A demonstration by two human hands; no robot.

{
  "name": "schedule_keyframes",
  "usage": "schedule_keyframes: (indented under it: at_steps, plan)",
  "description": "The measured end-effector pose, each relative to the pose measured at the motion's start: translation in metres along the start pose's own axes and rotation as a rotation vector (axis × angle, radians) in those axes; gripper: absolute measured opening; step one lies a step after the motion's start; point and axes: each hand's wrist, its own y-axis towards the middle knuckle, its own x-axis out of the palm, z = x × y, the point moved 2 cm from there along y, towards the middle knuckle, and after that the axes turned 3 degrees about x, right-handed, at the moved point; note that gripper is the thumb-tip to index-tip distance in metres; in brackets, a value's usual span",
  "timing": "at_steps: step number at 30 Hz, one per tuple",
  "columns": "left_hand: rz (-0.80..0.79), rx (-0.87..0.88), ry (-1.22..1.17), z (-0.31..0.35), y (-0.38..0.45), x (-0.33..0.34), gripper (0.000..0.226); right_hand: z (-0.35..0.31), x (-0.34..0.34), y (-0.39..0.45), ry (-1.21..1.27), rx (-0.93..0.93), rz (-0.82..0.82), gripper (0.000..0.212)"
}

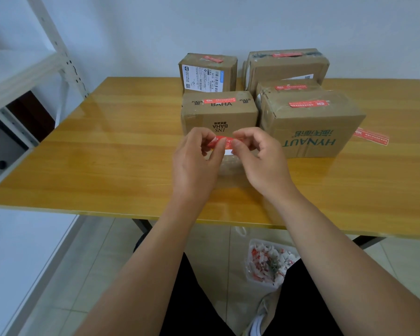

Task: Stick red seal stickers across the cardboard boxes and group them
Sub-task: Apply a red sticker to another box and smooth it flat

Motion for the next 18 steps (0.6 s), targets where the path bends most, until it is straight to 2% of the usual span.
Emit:
schedule_keyframes:
  at_steps: [5,10,15,18]
  plan:
    - [-0.011,-0.169,-0.191,0.003,0.001,-0.004,0.006,-0.001,-0.012,0.010,0.073,0.122,0.006,0.016]
    - [-0.002,-0.248,-0.276,0.001,0.007,-0.009,0.015,-0.005,-0.019,0.018,0.110,0.152,0.014,0.002]
    - [-0.088,-0.369,-0.197,-0.009,0.007,-0.004,0.011,0.000,-0.021,0.020,-0.004,0.239,-0.050,0.010]
    - [-0.126,-0.385,-0.086,-0.014,0.004,-0.001,0.014,0.006,-0.022,0.017,-0.074,0.284,-0.099,0.010]
